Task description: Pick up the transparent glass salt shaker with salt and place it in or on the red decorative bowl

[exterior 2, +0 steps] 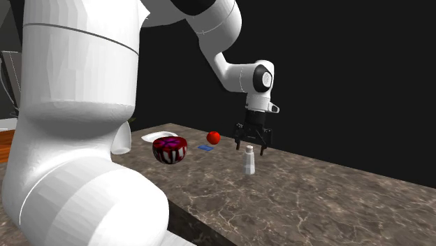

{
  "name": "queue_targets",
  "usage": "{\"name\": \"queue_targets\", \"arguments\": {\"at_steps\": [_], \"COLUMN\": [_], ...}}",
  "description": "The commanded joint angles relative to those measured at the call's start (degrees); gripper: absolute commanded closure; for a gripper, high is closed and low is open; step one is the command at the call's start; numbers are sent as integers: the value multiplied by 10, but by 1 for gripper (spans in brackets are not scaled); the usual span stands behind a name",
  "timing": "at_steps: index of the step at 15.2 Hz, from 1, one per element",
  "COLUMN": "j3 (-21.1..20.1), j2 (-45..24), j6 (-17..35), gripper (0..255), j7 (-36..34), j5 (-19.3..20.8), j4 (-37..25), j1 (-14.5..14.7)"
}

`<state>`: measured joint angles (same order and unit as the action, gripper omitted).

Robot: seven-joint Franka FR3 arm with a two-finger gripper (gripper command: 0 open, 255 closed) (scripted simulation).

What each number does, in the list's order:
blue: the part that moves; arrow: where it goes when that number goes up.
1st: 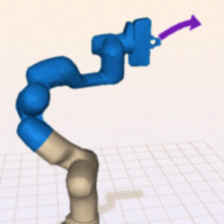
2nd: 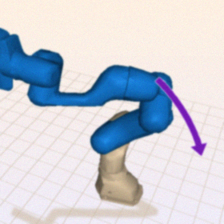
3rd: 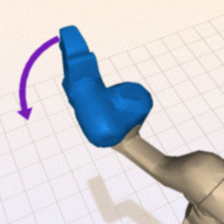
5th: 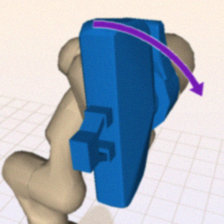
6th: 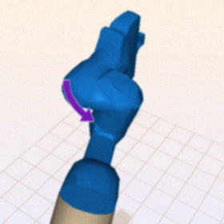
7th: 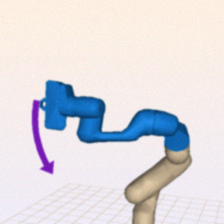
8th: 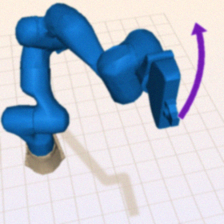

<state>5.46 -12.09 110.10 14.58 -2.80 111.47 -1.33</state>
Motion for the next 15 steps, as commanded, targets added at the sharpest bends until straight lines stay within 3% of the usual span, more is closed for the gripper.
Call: {"name": "queue_targets", "arguments": {"at_steps": [1,5,6,15], "j3": [0,0,0,0], "j2": [0,0,0,0], "j6": [1,1,1,1], "gripper": [0,0,255,255], "j7": [0,0,0,0], "j5": [0,0,0,0], "j4": [2,1,1,2], "j1": [0,0,0,0]}}
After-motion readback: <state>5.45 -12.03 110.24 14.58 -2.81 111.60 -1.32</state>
